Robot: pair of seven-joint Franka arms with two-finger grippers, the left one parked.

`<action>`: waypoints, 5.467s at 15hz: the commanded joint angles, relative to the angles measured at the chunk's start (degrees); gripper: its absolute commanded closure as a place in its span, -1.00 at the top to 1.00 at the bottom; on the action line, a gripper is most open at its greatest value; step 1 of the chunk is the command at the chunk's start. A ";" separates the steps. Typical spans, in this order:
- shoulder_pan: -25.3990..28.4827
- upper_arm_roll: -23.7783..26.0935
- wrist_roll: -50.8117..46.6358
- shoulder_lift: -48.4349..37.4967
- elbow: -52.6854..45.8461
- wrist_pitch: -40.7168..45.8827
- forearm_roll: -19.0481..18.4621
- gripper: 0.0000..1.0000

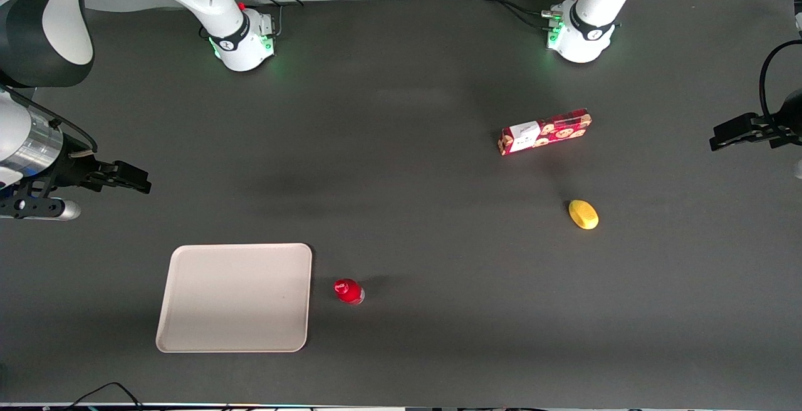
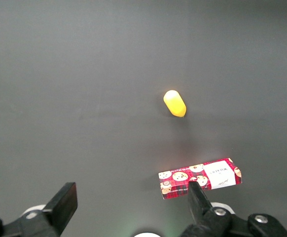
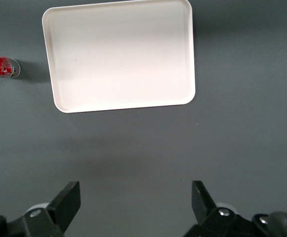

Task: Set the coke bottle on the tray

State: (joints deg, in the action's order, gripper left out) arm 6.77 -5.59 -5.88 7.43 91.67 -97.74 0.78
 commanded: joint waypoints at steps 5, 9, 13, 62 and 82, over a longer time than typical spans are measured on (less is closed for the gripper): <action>0.97 -0.56 -0.10 -0.58 -1.05 2.20 0.45 1.00; 0.97 0.14 1.05 0.65 -3.24 3.25 -1.39 1.00; 1.23 1.98 0.43 2.31 -7.36 4.65 -1.13 1.00; 12.40 15.34 -39.48 47.24 -37.44 -26.73 -5.35 -1.00; 0.54 -2.23 23.27 28.68 -34.21 6.72 -3.77 -1.00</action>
State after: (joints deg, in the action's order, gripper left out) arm 9.46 -6.29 10.74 36.17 53.57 -86.42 -4.16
